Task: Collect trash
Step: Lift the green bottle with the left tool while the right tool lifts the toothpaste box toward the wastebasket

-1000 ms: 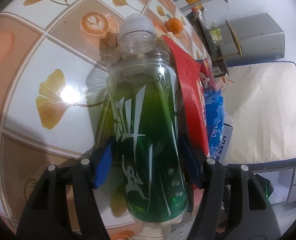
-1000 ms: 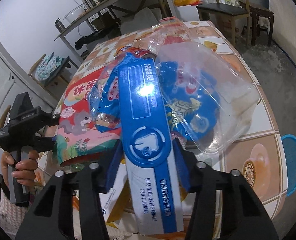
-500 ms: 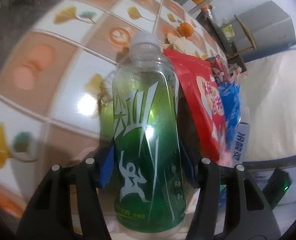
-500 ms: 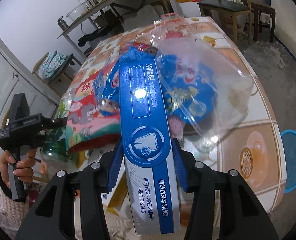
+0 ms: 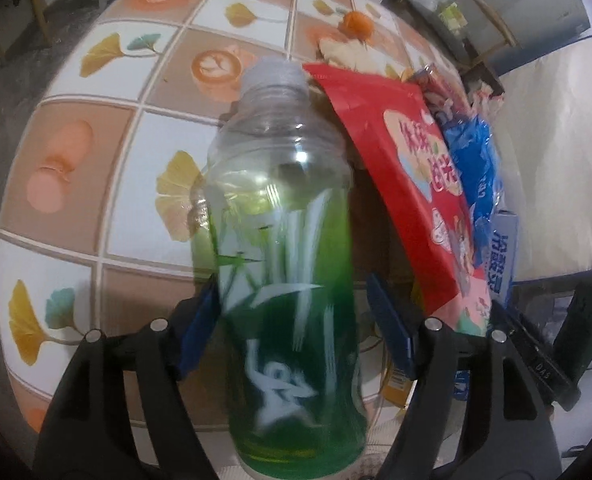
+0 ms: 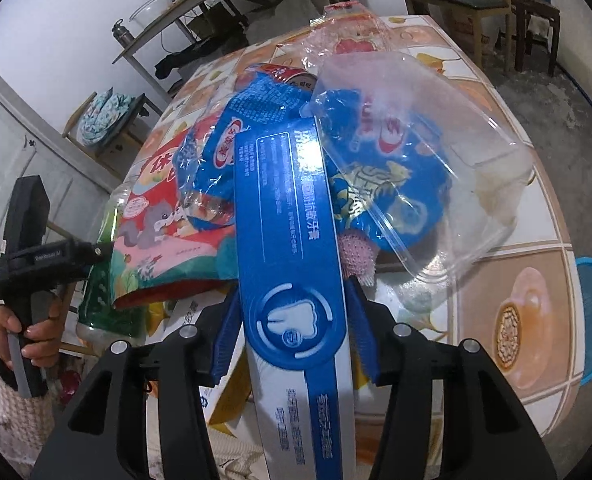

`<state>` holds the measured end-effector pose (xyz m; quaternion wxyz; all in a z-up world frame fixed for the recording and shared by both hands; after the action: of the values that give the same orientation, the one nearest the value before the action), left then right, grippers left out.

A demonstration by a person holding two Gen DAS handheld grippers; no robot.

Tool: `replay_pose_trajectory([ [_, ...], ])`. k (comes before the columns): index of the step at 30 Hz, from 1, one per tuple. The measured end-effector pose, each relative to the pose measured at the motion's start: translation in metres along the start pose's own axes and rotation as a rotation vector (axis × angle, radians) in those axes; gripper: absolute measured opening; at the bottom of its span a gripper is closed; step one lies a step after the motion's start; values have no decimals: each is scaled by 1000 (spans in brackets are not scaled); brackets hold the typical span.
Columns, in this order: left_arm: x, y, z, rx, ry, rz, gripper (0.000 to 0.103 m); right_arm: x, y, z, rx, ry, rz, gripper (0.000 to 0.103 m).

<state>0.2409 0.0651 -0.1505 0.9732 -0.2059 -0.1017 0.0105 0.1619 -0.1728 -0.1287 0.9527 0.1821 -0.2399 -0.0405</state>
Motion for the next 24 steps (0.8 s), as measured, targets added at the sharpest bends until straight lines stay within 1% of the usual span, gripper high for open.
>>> replay_pose_trajectory([
  [3, -2, 1, -4, 14, 2, -9, 67, 2, 0, -1, 6, -4, -2, 49],
  [5, -4, -1, -3, 4, -6, -21, 58, 2, 0, 0, 5, -10, 0, 48],
  [9, -6, 2, 1, 24, -29, -17, 58, 0, 5, 10, 7, -32, 25, 47],
  [14, -13, 7, 19, 12, -59, 14, 57, -4, 12, 30, 5, -76, 55, 47],
  [19, -27, 6, 44, 9, -118, 1, 57, -6, 16, 53, -6, -125, 82, 46],
  [22, -36, -2, 62, -8, -162, -9, 57, -10, 18, 66, 20, -144, 85, 46],
  [24, -43, -13, 75, -25, -198, -33, 57, -13, 21, 78, 50, -163, 94, 46],
])
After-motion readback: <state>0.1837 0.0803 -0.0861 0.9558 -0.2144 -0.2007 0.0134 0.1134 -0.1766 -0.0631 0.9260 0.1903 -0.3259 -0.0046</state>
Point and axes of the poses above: each gripper's, at about its wrist camera, not at the fingertips, and z roughly against the way its jaws point, y to its left, x to its top, the point moved 9 cm from there along -z, roughly the way its jaws point, and after that the axes turned 1 degree about y, right-handed, at the moved point
